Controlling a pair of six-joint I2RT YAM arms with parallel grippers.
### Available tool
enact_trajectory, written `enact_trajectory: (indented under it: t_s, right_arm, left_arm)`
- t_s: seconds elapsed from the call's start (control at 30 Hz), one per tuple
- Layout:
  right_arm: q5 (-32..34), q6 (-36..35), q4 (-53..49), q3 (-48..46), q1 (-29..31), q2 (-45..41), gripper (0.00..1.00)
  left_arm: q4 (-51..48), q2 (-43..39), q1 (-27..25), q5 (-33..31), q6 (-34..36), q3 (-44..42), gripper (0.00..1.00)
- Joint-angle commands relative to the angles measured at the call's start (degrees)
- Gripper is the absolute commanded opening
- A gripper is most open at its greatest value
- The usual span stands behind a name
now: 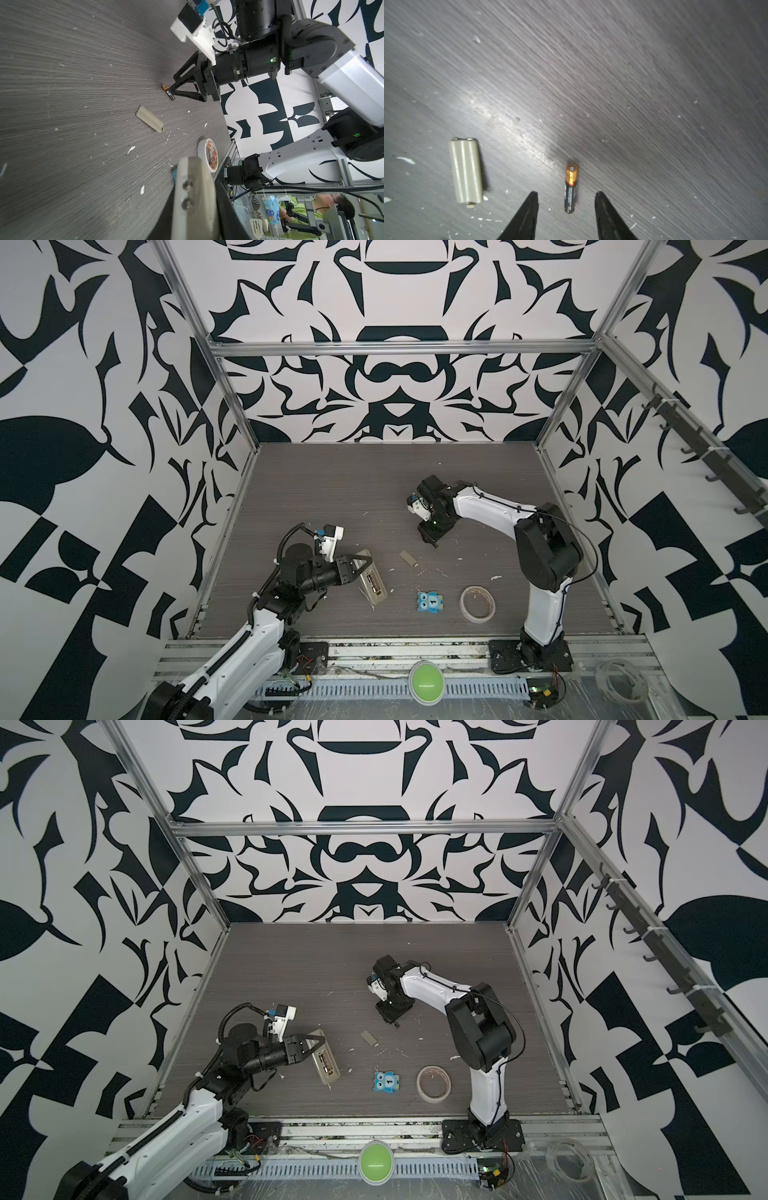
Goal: Load the batteries into the remote control
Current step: 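Lower the right gripper and grasp the second AA battery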
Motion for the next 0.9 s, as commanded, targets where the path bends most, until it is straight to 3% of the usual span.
enact_trajectory:
  t_s: [0.0, 0.87]
  right_arm:
    - [-0.5, 0.5, 0.5, 1.8, -0.1, -0.2, 0.46]
    - [0.0, 0.6, 1.3, 1.1, -0.2, 3.1, 0.18]
  left_arm:
    - [1.0, -0.2, 0.2, 0.5, 0.7, 1.8, 0.0]
    - [4.7, 1.2, 0.2, 0.8, -0.6, 0.5, 0.0]
